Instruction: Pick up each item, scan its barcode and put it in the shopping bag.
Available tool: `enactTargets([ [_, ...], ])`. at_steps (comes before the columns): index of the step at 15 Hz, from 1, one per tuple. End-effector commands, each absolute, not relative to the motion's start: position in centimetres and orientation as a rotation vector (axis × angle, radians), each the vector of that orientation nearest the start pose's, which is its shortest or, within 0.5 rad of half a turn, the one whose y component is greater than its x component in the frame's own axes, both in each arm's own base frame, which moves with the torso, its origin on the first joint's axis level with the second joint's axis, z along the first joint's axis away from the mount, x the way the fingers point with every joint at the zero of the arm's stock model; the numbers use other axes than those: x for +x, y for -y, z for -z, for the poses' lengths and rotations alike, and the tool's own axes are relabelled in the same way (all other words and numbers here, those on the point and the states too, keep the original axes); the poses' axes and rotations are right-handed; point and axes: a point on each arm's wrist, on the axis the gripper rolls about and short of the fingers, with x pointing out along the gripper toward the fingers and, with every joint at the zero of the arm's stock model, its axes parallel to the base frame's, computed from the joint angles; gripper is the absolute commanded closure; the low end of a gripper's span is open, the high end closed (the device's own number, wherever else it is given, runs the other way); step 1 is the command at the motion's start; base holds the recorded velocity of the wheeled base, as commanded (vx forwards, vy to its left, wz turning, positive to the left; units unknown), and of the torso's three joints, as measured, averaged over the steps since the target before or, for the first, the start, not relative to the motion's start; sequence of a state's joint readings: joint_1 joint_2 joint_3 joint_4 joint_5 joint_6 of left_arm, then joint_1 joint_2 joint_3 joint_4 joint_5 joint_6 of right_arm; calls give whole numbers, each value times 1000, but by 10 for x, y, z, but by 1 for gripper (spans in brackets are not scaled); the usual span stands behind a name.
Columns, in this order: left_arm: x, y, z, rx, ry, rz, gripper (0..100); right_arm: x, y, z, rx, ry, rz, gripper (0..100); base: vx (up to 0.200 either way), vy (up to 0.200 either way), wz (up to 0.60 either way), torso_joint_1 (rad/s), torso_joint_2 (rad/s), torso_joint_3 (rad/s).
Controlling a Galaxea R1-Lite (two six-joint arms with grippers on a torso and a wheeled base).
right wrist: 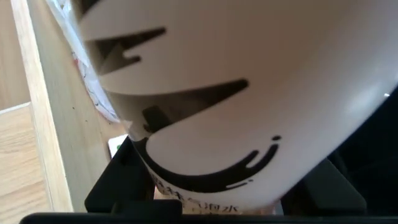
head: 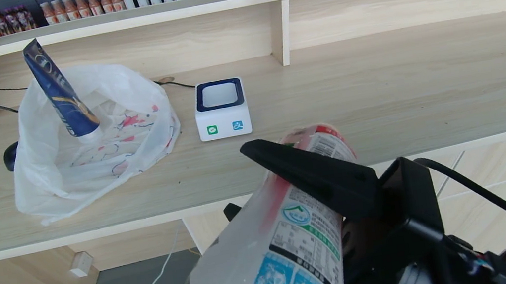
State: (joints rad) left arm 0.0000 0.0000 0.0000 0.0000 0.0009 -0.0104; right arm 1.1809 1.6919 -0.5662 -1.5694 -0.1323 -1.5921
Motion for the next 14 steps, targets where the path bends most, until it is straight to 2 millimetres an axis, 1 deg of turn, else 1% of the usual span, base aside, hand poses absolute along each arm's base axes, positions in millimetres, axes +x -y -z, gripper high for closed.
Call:
enactTargets([
  [1,-23,0,-75,-11,0,-2,0,107,-250,-216,-1094,1018,-501,100,0,0,0,0,0,0],
  [2,-23,0,-75,-11,0,-2,0,108,-250,-215,-1019,958,-526,100,0,0,0,0,0,0],
  [5,-23,0,-75,-11,0,0,0,111,-254,-202,-803,790,-625,100,0,0,0,0,0,0],
  [7,-23,0,-75,-11,0,0,0,113,-254,-201,-776,764,-629,100,0,0,0,0,0,0],
  [8,-23,0,-75,-11,0,0,0,113,-254,-202,-726,743,-641,100,0,0,0,0,0,0],
  [9,-23,0,-75,-11,0,-2,0,113,-254,-203,-705,741,-642,100,0,0,0,0,0,0],
  [10,-23,0,-75,-11,0,-2,0,115,-256,-211,-653,748,-632,100,0,0,0,0,0,0],
  [12,-23,0,-75,-11,0,-2,0,117,-254,-219,-579,744,-634,100,0,0,0,0,0,0],
  [13,-23,0,-75,-11,0,-2,0,115,-249,-224,-504,736,-653,100,0,0,0,0,0,0],
  [14,-23,0,-75,-11,0,-2,0,114,-248,-227,-473,732,-653,100,0,0,0,0,0,0],
])
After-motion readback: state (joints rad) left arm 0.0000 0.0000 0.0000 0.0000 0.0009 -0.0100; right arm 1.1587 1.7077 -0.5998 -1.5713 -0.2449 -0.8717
